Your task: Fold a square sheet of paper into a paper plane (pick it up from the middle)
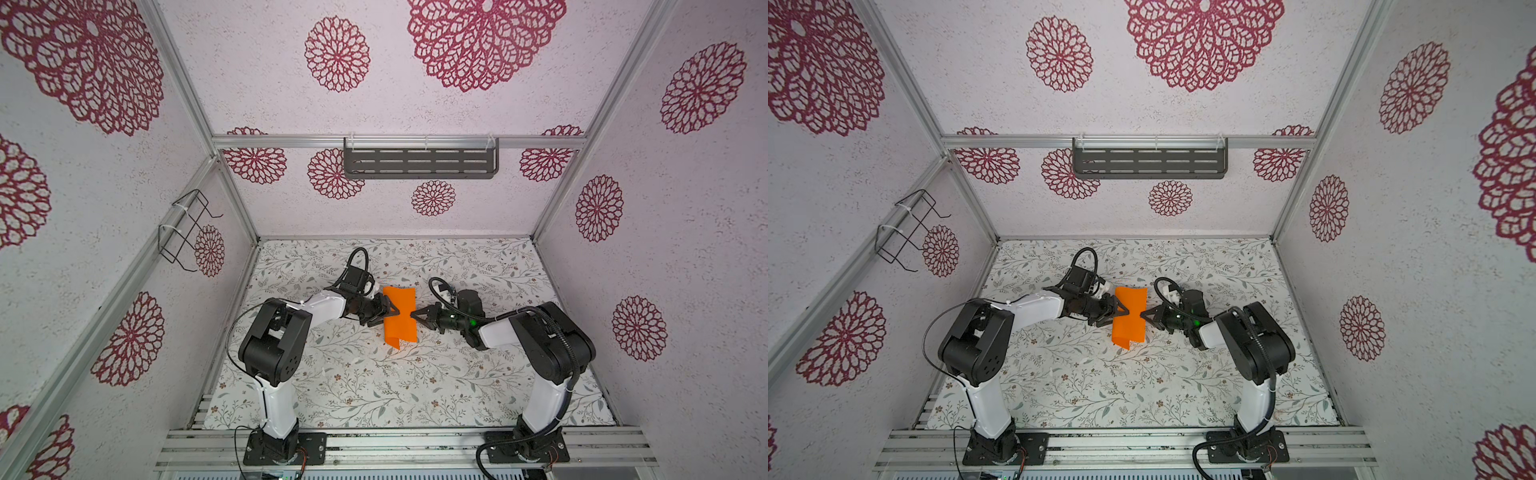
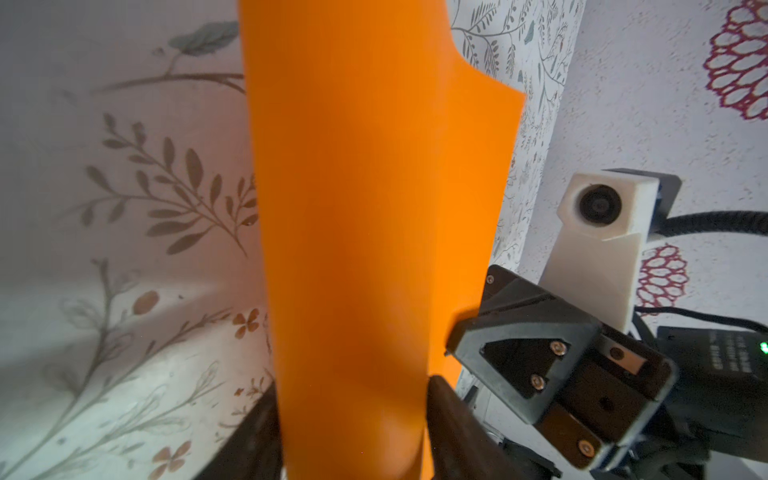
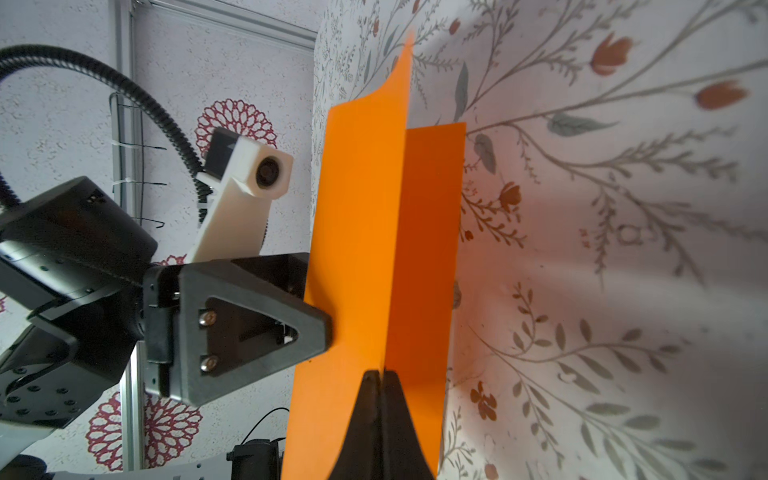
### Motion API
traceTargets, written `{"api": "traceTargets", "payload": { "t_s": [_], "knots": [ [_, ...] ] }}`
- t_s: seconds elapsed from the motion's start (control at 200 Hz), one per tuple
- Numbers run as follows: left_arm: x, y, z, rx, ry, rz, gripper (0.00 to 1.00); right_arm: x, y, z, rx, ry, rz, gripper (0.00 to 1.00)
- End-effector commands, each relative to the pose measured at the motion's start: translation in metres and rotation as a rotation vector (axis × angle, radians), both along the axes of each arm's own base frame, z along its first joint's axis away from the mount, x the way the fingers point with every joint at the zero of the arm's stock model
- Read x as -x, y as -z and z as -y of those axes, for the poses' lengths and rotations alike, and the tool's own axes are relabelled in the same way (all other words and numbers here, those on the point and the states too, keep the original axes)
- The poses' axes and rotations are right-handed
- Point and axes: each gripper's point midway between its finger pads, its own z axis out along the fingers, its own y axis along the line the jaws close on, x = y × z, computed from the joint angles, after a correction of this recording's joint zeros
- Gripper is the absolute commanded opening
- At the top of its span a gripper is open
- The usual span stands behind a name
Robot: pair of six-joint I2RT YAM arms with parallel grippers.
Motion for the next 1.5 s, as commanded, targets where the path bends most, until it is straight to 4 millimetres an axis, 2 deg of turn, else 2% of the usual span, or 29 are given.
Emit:
{"api": "traceTargets", "payload": {
  "t_s": [0.0,0.215,0.405,0.645,0.886,0.931,1.001,1.131,1.496],
  "knots": [
    [0.001,0.01,-0.014,-0.08,-0.026,-0.011,0.68,-0.006,-0.018,-0.006,0.023,-0.017,0.081,0.0],
    [0.002,0.012,-0.04,-0.178,-0.08,-0.005,0.85,-0.008,-0.011,-0.022,0.055,-0.035,0.073,0.0],
    [0.002,-0.001,-0.053,-0.199,-0.122,0.047,1.0,-0.009,-0.004,-0.036,0.071,-0.046,0.05,0.0],
    [0.007,-0.001,-0.045,-0.215,-0.077,0.067,0.97,-0.012,0.012,-0.033,0.118,-0.011,-0.006,0.0],
    [0.015,0.007,-0.033,-0.29,0.003,0.064,0.97,-0.004,0.02,-0.027,0.143,0.01,-0.082,0.03],
    [0.016,0.009,-0.031,-0.295,0.013,0.056,1.0,-0.002,0.021,-0.028,0.143,0.013,-0.093,0.03],
    [0.018,0.013,-0.027,-0.289,0.036,0.039,0.9,0.002,0.02,-0.028,0.148,0.019,-0.101,0.04],
    [0.021,0.021,-0.021,-0.282,0.06,0.016,0.79,0.008,0.024,-0.027,0.168,0.038,-0.128,0.04],
    [0.017,0.028,-0.02,-0.352,0.095,0.003,0.61,0.011,0.032,-0.029,0.16,0.06,-0.165,0.06]
  ]
}}
